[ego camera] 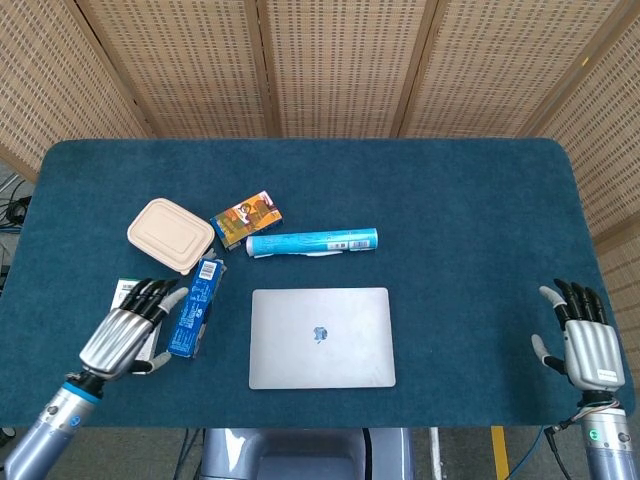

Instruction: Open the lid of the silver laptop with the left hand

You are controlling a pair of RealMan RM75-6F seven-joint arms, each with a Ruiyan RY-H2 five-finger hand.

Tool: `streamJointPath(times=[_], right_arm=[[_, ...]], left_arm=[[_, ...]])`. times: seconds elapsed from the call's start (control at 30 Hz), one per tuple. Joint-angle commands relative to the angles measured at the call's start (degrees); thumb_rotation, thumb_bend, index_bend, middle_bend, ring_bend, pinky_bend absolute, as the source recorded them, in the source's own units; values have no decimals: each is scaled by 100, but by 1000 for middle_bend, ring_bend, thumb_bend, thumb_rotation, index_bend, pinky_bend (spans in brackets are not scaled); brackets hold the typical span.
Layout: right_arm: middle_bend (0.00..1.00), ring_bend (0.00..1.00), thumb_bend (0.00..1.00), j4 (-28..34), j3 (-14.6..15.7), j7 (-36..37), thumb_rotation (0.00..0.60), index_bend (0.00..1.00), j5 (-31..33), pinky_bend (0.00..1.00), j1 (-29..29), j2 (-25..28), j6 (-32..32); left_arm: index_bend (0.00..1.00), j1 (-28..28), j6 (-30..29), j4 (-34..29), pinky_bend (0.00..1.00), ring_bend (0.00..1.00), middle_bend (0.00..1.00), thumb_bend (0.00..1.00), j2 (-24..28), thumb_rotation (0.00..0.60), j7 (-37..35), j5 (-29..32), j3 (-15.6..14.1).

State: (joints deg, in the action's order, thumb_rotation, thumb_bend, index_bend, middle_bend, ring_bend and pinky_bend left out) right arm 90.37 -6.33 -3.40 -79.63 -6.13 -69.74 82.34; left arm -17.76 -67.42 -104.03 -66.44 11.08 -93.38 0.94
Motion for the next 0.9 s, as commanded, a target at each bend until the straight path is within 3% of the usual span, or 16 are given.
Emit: streamJointPath(times=[0.03, 0.43, 0.9], right_arm=[[97, 0, 365, 31, 8, -27, 600, 167, -15, 0, 8, 18, 16], [96, 0, 363, 127, 32, -68, 600, 167, -48, 0, 77, 67, 117], [96, 0, 364, 103, 26, -3, 600, 167, -8, 0, 142, 115, 163]], left_arm=[[58, -379, 455, -122, 0, 0, 0, 170, -314, 600, 157, -82, 54], [58, -1162, 1463, -3, 0, 0, 0, 114, -1554, 600, 1060, 293, 252], [58, -1686, 1875, 503, 0, 0, 0, 71, -2863, 600, 2239, 1107, 483]])
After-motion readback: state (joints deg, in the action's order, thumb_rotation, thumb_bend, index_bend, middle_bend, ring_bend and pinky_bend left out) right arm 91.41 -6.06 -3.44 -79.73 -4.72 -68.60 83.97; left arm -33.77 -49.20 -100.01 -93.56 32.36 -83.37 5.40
